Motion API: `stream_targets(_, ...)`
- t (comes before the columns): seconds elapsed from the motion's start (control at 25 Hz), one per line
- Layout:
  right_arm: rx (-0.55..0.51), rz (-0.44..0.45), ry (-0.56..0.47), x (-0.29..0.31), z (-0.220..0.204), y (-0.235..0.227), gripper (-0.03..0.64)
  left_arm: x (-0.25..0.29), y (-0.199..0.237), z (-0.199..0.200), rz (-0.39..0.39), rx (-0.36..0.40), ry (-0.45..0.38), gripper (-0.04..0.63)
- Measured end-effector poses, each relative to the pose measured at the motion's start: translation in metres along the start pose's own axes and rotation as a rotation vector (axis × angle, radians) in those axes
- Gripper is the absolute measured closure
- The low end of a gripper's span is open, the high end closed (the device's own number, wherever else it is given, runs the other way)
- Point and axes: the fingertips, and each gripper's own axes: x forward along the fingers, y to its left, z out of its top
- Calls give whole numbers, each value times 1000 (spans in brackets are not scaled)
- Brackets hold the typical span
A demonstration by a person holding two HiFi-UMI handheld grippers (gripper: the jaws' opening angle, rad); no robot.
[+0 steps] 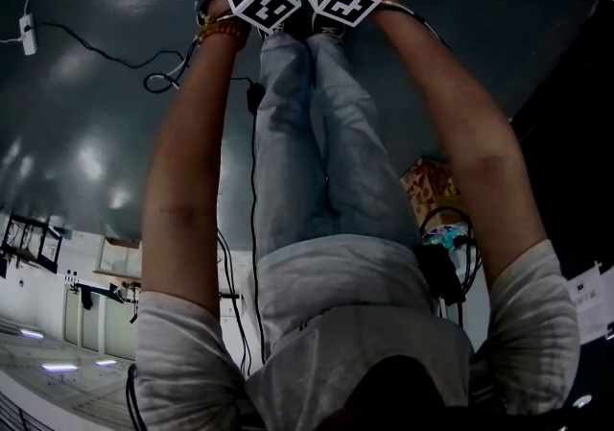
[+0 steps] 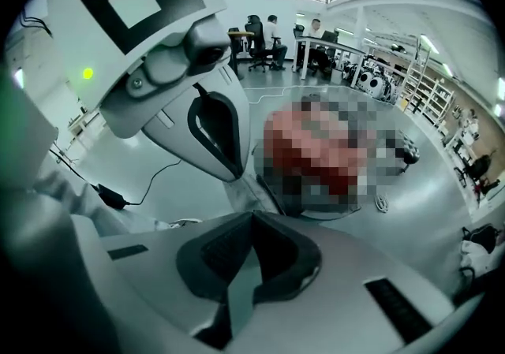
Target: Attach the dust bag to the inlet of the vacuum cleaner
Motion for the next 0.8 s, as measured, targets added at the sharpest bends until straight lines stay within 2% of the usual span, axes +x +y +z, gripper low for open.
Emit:
stream_targets(0.32,-4,-22,-24,6,-3,8,606,5,-3,5,-5,-73,-39,592)
stream_targets(0.8,-14,-30,-20,3,-1,3,606,0,-1,3,-13,-67,-37,592)
